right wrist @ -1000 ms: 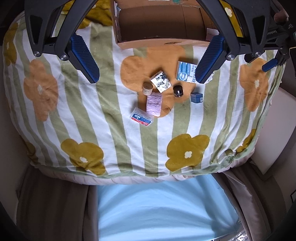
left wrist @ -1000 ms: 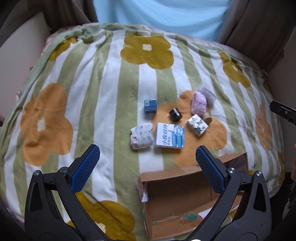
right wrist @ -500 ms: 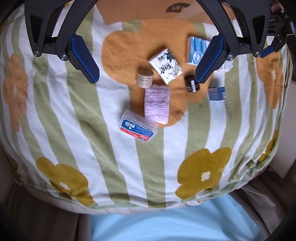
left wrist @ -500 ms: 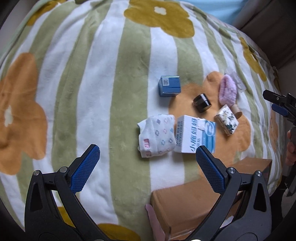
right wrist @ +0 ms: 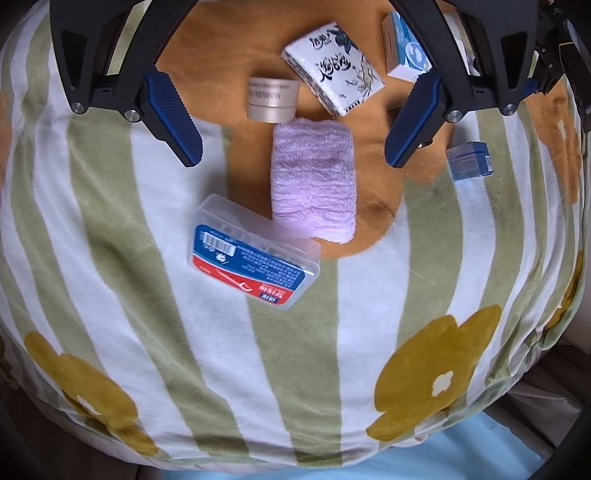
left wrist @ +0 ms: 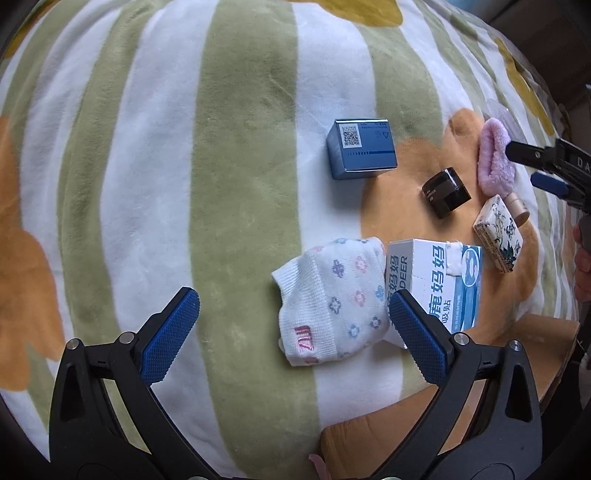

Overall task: Organize objects
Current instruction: 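Grasp the pink towel with the right tool while the left tool grasps the white sock, then carry the towel and sock into the cardboard box and open both tools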

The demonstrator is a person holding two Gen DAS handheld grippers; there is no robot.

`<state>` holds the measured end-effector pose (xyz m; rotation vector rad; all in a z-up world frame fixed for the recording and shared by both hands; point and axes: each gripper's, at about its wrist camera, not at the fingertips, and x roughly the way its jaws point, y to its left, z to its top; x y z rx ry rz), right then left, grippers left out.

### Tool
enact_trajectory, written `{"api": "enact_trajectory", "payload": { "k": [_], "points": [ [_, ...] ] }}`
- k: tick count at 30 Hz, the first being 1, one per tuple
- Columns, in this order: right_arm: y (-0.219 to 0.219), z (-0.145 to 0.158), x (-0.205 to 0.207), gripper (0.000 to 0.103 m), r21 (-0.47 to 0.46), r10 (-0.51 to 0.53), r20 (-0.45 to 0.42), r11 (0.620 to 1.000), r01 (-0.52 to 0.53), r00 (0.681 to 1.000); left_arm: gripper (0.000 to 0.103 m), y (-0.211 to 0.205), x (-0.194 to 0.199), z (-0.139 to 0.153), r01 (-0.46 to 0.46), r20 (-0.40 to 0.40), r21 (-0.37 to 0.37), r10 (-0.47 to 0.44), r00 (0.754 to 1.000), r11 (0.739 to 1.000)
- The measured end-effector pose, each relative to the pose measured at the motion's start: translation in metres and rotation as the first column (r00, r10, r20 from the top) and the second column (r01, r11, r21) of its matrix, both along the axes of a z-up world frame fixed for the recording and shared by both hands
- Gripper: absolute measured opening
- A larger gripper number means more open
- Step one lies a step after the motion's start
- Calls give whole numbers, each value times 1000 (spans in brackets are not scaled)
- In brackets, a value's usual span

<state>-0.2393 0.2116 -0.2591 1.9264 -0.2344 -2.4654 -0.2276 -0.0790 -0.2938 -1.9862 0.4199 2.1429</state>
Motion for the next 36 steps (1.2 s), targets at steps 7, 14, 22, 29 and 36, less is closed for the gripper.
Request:
{"api": "enact_trajectory", "payload": {
  "k": [7,14,22,29,36],
  "points": [
    [-4,-17,-7,85,5,12,37,1000,-12,999,95,7,-3,-17,20,24,-40,-19,1000,999],
    [1,-26,-6,58,-2,-11,73,1000,11,997,67,19,-6,-19,57,42,-2,-57,997,998],
    [8,-16,6,44,-24,0,81,1000,2,997,44,37,-8,-14,92,36,11,-92,995,996],
    [17,7,21,44,-55,14,56,998,-11,998,43,38,-10,2,70,5,13,-70,998,997],
    [27,50,47,44,-72,42,8,997,-41,999,43,37,-1,37,55,-50,29,-53,997,998]
  ]
}}
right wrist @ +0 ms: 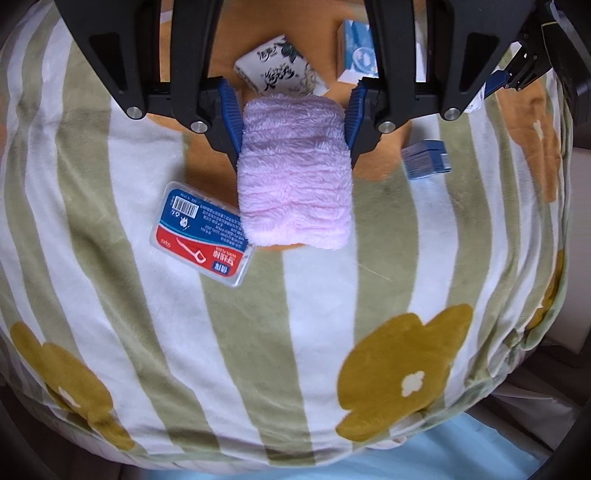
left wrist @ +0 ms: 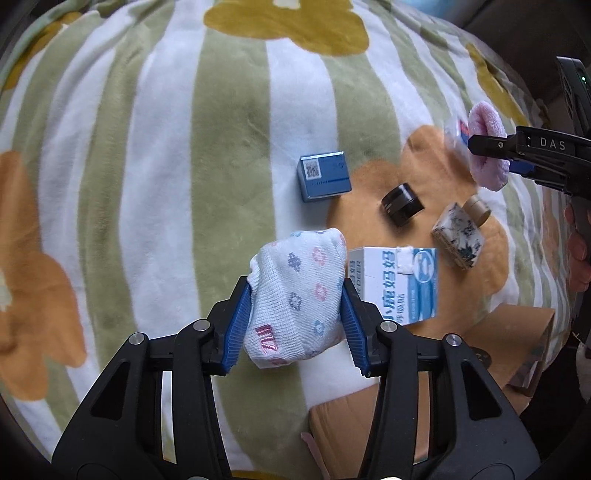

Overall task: Organize objects
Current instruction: 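Carry the towel and sock into the cardboard box and open both tools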

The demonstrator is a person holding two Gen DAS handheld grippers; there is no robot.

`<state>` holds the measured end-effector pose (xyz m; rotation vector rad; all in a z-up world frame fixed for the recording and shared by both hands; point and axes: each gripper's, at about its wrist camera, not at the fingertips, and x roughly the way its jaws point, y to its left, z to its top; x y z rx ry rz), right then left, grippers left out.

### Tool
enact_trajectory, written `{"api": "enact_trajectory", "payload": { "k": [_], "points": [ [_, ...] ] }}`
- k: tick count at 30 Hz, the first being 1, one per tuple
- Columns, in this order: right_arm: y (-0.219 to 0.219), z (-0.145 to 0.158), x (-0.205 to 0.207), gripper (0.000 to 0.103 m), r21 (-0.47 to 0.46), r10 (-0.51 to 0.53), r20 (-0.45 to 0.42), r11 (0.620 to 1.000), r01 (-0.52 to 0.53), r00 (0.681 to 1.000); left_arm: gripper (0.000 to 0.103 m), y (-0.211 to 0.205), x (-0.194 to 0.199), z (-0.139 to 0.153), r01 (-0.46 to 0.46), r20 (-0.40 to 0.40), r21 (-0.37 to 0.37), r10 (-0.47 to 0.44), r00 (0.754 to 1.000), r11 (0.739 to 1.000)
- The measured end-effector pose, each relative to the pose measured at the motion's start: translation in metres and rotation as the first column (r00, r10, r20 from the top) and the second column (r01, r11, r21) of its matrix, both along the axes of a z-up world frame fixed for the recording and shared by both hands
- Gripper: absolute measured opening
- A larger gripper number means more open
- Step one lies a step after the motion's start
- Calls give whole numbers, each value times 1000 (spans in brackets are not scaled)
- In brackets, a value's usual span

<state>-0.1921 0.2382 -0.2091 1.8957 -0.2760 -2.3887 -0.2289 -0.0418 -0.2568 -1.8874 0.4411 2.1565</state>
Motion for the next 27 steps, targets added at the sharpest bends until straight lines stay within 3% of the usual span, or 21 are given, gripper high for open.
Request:
{"api": "enact_trajectory", "payload": {
  "k": [7,13,21,27],
  "points": [
    [-48,46,-24,44,18,42,-56,999,-42,998,43,-19,35,75,3,-66,38,-1,998,999],
    [-63,84,0,44,50,116,-98,993,-112,988,43,-9,69,119,31,-119,43,-26,993,999],
    [-56,120,67,44,65,214,-124,976,-208,969,43,9,130,144,54,-148,47,-47,988,997],
    [-45,126,118,44,93,279,-113,959,-269,954,43,19,175,142,62,-148,44,-55,987,997]
  ]
}}
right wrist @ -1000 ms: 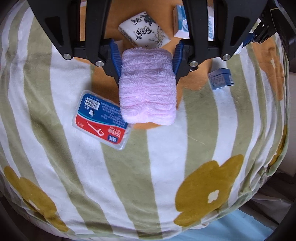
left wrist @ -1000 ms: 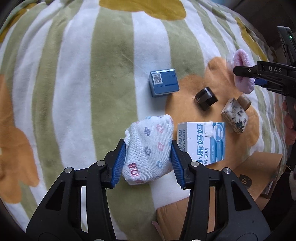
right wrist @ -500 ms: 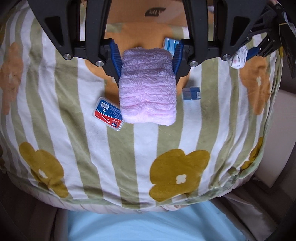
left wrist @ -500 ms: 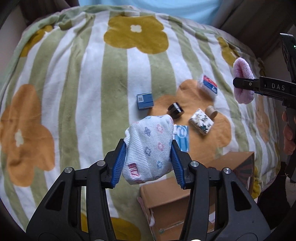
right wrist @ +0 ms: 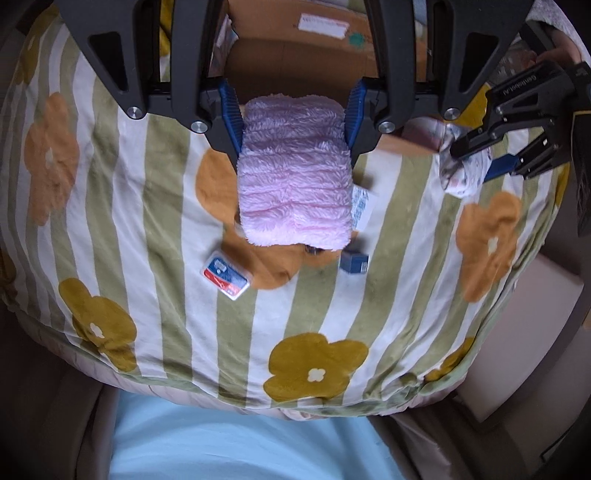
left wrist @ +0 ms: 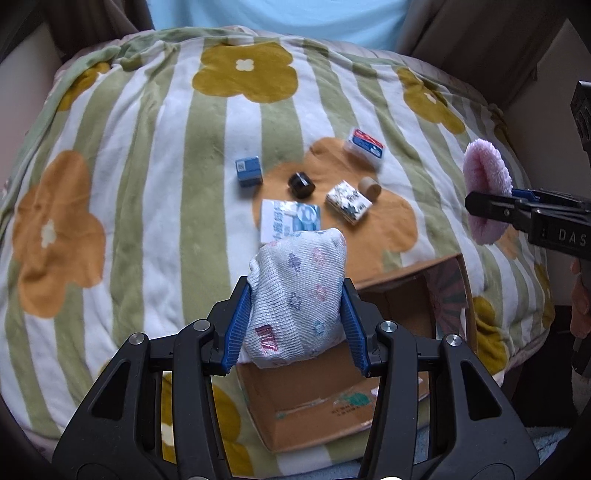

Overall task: Organize objects
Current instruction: 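Carry the towel and sock into the cardboard box and open both tools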

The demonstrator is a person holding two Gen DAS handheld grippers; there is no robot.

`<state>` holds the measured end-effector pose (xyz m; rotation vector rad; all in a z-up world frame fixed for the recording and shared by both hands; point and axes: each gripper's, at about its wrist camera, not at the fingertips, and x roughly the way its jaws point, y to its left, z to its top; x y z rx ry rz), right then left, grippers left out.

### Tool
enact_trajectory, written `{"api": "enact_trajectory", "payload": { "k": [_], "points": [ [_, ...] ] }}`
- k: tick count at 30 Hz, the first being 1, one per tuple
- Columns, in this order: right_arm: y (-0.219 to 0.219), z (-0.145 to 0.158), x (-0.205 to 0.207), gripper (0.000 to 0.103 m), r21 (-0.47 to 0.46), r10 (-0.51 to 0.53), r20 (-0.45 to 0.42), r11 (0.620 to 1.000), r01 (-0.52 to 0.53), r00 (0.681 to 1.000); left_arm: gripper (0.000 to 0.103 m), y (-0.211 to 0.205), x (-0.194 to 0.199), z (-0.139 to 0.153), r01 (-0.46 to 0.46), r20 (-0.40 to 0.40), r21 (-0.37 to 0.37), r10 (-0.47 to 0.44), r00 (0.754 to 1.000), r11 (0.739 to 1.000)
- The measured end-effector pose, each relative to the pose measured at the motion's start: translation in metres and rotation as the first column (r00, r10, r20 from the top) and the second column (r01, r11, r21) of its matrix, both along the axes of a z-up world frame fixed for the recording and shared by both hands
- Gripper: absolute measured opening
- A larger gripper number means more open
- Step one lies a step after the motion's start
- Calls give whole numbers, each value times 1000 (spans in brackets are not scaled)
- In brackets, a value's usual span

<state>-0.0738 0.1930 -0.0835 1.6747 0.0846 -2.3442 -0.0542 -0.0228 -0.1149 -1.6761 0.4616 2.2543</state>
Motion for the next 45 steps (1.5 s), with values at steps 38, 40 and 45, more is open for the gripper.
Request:
{"api": "enact_trajectory", "payload": {
  "k": [38,40,45],
  "points": [
    [25,-120,90,44,44,42,197,998,-51,980,46,-3,75,-113,2,122,-114,12,992,993],
    [24,-122,90,44,42,44,210,998,-53,977,71,-6,72,-114,-29,139,-105,43,989,994],
    [28,-127,92,96,42,6,238,999,-16,971,103,-13,74,-112,-71,139,-55,78,987,996]
  ]
}}
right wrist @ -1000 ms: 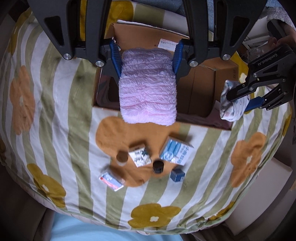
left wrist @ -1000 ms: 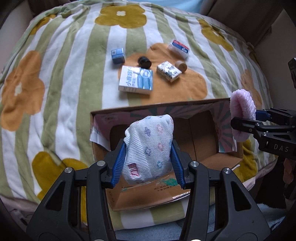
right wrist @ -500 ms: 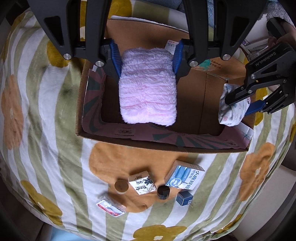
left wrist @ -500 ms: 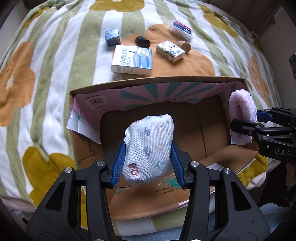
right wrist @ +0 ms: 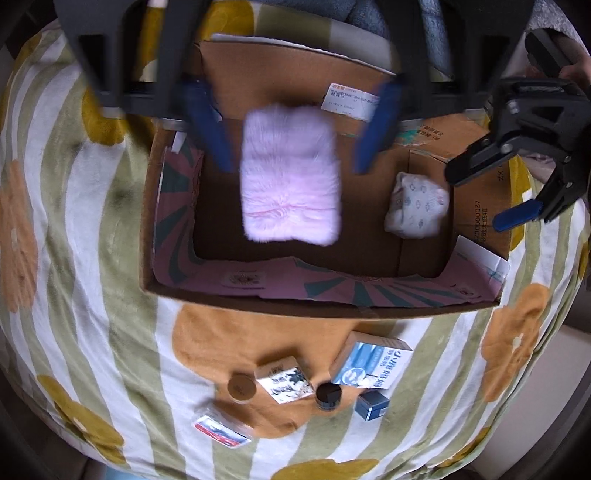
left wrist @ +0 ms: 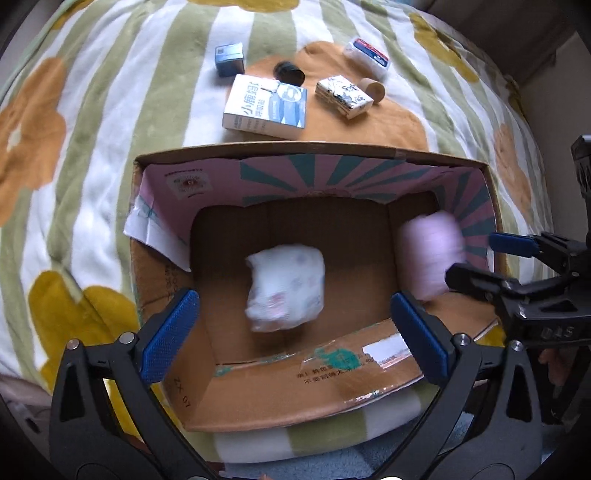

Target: Organize objects

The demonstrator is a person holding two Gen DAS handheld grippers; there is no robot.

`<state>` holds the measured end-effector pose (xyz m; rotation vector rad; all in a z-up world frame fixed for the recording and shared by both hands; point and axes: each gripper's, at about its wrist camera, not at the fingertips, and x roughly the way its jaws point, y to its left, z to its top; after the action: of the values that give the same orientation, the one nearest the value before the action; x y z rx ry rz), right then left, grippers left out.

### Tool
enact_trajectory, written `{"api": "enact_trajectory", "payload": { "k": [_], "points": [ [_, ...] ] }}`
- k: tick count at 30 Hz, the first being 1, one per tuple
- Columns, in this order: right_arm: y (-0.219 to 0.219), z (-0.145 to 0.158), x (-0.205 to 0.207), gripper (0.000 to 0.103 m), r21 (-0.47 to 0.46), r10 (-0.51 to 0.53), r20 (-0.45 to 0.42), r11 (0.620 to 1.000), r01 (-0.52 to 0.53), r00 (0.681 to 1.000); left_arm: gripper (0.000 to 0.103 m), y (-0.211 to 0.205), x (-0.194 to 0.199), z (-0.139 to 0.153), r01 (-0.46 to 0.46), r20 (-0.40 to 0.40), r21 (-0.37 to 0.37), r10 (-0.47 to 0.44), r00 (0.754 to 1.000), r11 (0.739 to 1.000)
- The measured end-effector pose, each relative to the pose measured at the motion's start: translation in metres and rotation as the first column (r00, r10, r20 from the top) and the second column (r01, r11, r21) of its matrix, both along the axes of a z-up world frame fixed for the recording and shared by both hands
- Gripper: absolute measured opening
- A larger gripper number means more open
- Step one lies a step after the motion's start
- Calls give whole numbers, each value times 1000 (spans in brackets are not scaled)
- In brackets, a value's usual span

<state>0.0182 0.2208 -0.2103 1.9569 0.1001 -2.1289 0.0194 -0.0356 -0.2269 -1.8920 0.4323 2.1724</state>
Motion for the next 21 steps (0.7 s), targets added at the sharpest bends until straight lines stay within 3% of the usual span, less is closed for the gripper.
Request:
{"api": "enact_trajectory", "payload": {
  "k": [2,21],
  "points": [
    [3,-1,2,100,-8,-19,10,1000,19,1000,103,0,2,0,8,0,-10,-8,1000,1000],
    [5,26,13,100,-22,-18,-20,1000,18,1000,103,12,9,42,43,-37,1,-43,998,999]
  ]
}}
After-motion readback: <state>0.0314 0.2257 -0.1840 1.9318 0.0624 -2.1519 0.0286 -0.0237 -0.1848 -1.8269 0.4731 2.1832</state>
